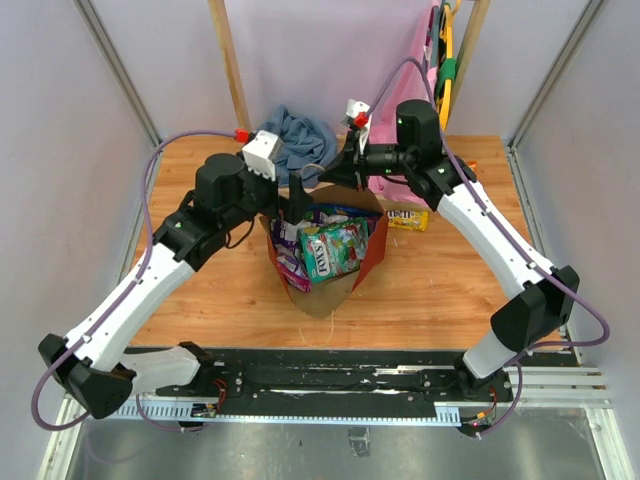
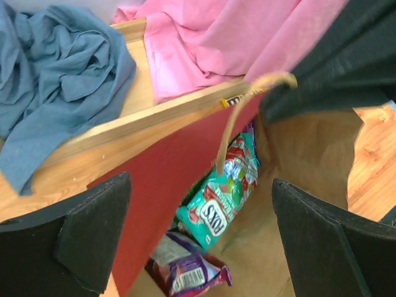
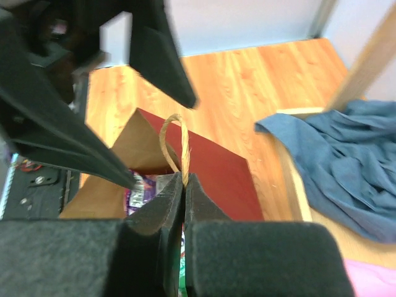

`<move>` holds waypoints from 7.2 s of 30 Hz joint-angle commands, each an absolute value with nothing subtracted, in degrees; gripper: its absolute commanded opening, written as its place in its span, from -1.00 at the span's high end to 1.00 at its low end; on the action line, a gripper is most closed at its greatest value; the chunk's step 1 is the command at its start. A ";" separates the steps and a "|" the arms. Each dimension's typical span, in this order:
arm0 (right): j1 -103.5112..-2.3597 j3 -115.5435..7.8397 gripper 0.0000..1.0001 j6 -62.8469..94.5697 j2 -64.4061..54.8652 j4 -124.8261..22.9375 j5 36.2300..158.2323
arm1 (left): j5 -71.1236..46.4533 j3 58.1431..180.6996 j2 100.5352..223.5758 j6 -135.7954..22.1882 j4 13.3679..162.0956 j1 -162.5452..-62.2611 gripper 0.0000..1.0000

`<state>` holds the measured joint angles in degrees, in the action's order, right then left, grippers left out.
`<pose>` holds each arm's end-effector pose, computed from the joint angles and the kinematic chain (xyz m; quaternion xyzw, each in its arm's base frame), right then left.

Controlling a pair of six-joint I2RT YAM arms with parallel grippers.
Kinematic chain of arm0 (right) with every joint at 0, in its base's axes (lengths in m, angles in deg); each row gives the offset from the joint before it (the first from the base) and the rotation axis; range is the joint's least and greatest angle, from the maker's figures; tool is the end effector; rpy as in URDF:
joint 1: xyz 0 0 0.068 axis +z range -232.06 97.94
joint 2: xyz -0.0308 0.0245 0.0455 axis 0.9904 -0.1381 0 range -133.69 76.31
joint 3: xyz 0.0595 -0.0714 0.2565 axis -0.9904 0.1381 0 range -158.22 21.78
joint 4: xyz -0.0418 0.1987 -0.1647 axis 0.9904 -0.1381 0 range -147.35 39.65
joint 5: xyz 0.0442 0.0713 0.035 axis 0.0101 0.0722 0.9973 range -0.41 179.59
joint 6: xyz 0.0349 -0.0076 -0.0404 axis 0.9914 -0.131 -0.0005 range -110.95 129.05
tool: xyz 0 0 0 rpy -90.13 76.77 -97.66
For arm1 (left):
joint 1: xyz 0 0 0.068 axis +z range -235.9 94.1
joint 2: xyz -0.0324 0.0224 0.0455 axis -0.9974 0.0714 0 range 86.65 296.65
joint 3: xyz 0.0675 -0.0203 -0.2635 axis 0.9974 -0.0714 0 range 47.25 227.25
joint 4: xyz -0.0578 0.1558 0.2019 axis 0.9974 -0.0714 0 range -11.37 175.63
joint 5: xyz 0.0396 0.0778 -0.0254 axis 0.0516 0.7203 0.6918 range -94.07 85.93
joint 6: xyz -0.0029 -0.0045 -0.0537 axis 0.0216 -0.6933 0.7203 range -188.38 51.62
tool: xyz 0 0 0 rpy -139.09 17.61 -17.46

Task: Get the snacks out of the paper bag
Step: Take out the snack from the paper bag, then place the snack at the center of the board.

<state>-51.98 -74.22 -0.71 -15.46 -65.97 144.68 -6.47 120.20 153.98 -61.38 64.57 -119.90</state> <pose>0.2973 0.2060 0.4367 -0.5091 0.5452 0.4513 0.4897 0.2163 -0.1477 0.4116 0.1980 0.7706 -0.2276 0.5614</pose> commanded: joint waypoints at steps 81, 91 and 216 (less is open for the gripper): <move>-53.94 -60.55 0.99 6.06 -3.82 -57.82 132.36 | 20.28 104.78 168.33 -54.24 75.39 -136.53 0.80; -53.94 -59.51 0.99 6.65 -2.79 -56.78 130.15 | 15.74 109.06 156.20 -55.73 67.72 -136.52 0.99; -54.34 -55.91 0.99 8.42 -4.06 -59.15 129.49 | -2.01 121.36 192.55 -33.64 96.75 -68.67 -0.97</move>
<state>-54.05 -54.66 7.37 -4.24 -60.02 129.99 -1.90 129.66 199.49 -34.93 91.63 -68.41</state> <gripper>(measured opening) 0.022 0.976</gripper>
